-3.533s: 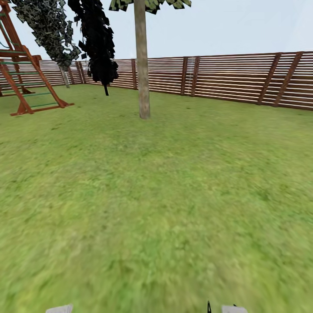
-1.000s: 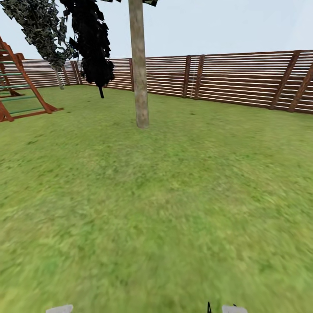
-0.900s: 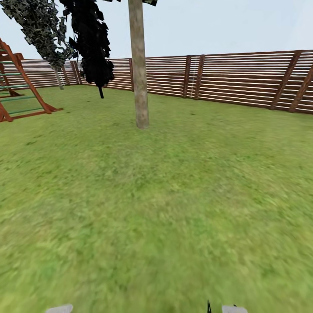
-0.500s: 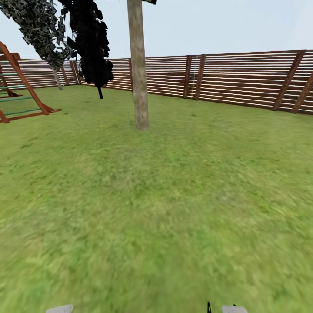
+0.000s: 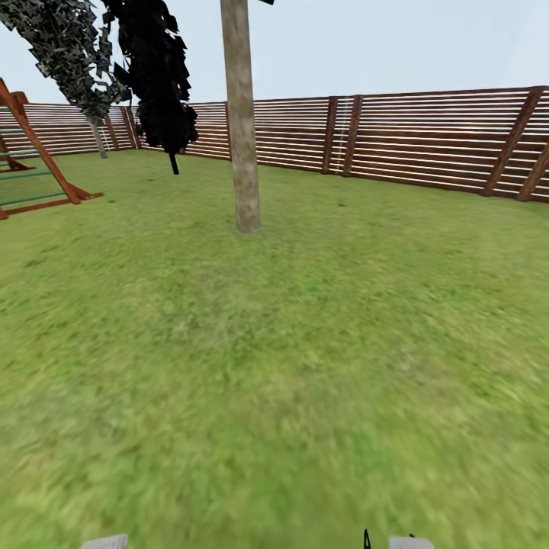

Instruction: In the garden, pick up the pesticide atomizer on the floor and spray pesticide onto both trees until each tree trunk is fully covered.

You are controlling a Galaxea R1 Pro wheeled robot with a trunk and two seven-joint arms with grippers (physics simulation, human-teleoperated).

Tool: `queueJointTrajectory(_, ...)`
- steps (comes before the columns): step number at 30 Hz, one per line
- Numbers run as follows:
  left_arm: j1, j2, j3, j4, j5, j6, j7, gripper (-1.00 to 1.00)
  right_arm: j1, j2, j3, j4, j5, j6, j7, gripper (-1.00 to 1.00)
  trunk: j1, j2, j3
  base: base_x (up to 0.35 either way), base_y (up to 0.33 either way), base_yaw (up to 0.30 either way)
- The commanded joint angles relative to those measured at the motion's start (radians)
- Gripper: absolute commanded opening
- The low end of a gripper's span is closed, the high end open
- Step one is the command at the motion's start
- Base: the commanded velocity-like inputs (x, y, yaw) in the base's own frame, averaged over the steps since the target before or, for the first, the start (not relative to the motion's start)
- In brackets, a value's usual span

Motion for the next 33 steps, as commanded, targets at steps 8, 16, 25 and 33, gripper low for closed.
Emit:
queueJointTrajectory(8, 0.000, 0.000, 0.000, 0.000, 0.000, 0.000, 0.000, -1.00, 0.000, 0.000, 0.000, 0.000, 0.000, 0.000, 0.000, 1.00, 0.000, 0.000, 0.000, 0.339, 0.000, 0.000)
queueJointTrajectory(16, 0.000, -0.003, 0.000, 0.000, -0.001, 0.000, 0.000, -1.00, 0.000, 0.000, 0.000, 0.000, 0.000, 0.000, 0.000, 1.00, 0.000, 0.000, 0.000, 0.339, 0.000, 0.000)
queueJointTrajectory(25, 0.000, -0.003, 0.000, 0.000, -0.001, 0.000, 0.000, -1.00, 0.000, 0.004, 0.001, 0.000, -0.001, 0.000, 0.001, 1.00, 0.000, 0.000, 0.000, 0.339, 0.000, 0.000)
queueJointTrajectory(33, 0.000, -0.003, 0.000, 0.000, -0.001, 0.000, 0.000, -1.00, 0.000, 0.009, -0.003, -0.166, -0.005, -0.001, 0.000, 1.00, 0.000, 0.000, 0.000, 0.339, 0.000, 0.000)
